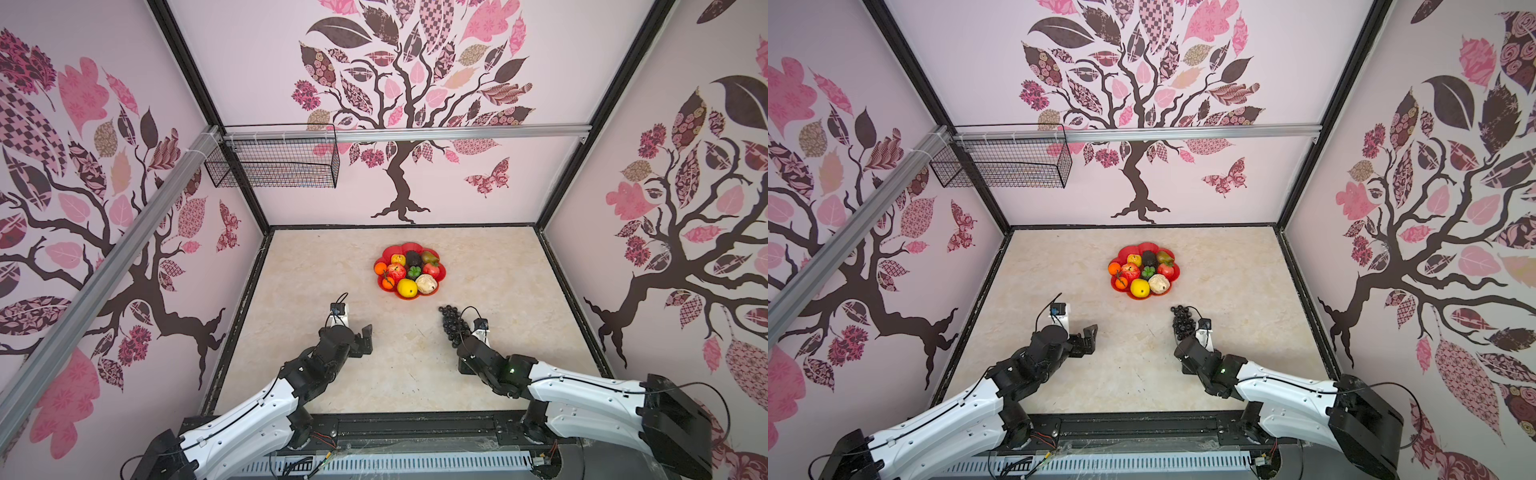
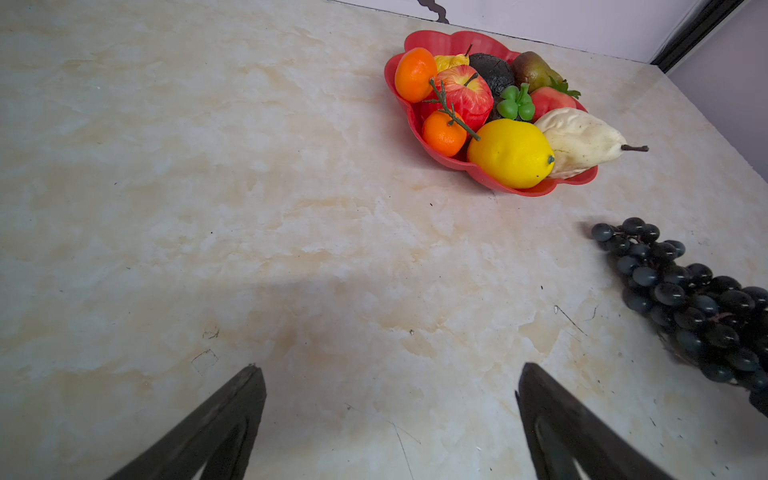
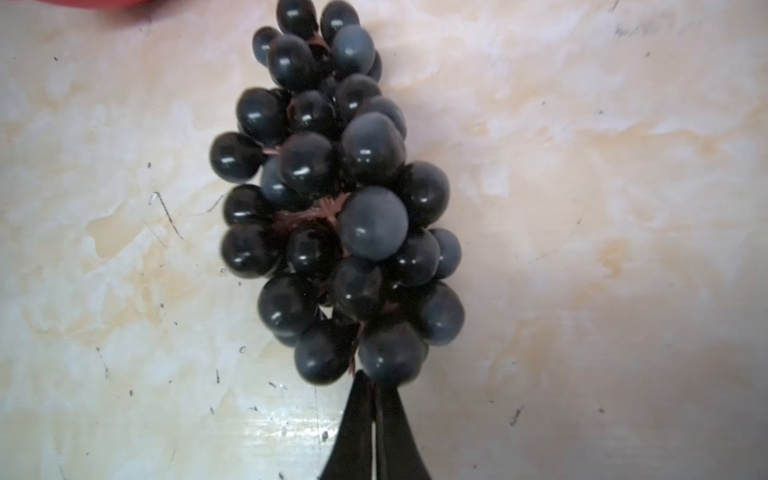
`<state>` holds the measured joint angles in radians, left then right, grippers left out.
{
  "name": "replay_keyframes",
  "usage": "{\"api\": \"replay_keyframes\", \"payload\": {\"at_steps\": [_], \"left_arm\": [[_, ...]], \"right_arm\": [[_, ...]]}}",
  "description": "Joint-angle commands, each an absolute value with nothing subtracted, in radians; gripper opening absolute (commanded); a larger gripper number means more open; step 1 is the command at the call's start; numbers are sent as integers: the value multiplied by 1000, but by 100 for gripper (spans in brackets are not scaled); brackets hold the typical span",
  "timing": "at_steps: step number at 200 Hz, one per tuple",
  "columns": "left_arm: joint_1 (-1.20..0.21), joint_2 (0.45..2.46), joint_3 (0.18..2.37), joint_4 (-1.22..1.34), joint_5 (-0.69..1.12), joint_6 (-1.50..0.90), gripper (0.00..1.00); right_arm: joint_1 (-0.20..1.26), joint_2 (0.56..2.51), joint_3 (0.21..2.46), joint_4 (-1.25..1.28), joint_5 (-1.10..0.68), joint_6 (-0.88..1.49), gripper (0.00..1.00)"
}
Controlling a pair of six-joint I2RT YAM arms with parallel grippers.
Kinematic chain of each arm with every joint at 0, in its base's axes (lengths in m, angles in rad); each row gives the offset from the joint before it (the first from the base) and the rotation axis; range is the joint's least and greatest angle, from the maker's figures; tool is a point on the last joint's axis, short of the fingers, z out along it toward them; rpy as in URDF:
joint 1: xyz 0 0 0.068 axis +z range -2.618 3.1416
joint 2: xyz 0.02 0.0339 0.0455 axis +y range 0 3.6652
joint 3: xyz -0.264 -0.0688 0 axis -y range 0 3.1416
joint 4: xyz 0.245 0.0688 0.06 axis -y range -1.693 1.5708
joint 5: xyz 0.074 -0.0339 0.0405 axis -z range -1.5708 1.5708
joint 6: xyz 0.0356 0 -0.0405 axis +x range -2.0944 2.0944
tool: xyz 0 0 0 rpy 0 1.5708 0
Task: Arrange fruit in a fruit bowl
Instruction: Pick up the fruits from the center of the table.
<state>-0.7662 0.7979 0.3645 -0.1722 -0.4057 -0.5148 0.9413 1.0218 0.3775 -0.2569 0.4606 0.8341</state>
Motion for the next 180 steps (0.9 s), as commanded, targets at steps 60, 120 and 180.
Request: {"api": "replay_keyframes", "payload": {"at_steps": [60,120,180], "left_arm": [[-763,804,356,-158,-404,-497,98],[-763,798,356,-153,-396,-491,98],[-763,778,351,-153,-391,-482,98]], "right_arm": [[935,996,584,-377,620,625,0],[898,991,691,-382,635,510,0],[876,1006,797,-396,641,434,0]]}}
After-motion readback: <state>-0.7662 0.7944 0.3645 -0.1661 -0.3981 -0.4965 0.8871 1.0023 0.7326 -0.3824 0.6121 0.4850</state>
